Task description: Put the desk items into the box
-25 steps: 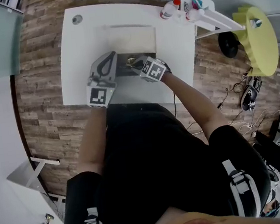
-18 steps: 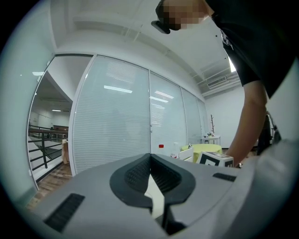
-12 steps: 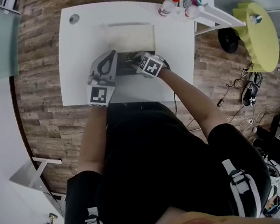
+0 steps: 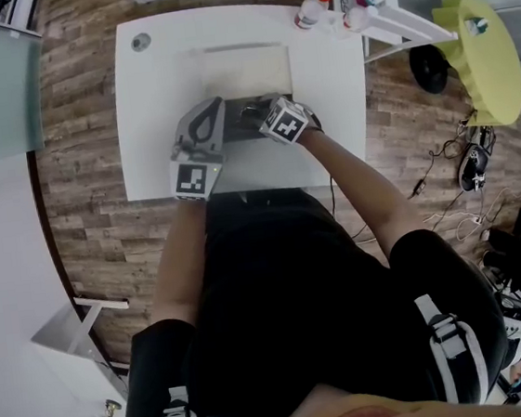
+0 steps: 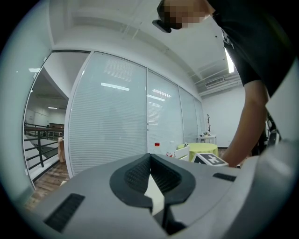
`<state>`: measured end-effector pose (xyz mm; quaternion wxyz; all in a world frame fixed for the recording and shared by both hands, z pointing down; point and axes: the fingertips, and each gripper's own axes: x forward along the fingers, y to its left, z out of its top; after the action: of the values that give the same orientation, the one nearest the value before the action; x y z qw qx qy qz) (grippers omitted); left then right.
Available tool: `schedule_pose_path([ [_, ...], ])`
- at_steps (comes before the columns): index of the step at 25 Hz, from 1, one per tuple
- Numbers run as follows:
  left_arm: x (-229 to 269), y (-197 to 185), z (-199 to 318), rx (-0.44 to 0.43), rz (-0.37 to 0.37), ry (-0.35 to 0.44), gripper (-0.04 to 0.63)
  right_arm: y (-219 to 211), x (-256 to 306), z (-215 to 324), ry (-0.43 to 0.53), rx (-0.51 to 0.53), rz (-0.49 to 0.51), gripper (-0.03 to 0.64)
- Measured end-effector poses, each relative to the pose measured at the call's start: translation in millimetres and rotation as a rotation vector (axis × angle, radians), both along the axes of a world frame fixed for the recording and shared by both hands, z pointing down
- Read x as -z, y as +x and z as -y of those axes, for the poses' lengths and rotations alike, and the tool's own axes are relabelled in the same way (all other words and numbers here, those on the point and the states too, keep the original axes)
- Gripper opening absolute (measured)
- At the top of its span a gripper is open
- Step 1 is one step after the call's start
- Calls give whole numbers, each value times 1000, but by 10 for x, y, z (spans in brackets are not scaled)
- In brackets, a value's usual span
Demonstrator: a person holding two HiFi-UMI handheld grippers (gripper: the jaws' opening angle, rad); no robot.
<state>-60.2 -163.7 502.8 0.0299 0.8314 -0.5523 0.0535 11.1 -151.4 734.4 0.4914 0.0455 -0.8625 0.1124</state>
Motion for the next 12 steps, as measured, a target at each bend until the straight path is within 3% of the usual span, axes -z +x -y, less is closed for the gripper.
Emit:
schedule_pose_path([
  [3, 36, -7, -31, 5, -34, -1, 12, 40, 92, -4, 5, -36, 14, 150],
  [7, 51, -15, -67, -27, 4, -11, 12, 75, 305, -2, 38, -68, 48, 149],
  [12, 178, -10, -113, -58, 7, -5, 12, -50, 930, 10, 123, -144, 194, 149],
])
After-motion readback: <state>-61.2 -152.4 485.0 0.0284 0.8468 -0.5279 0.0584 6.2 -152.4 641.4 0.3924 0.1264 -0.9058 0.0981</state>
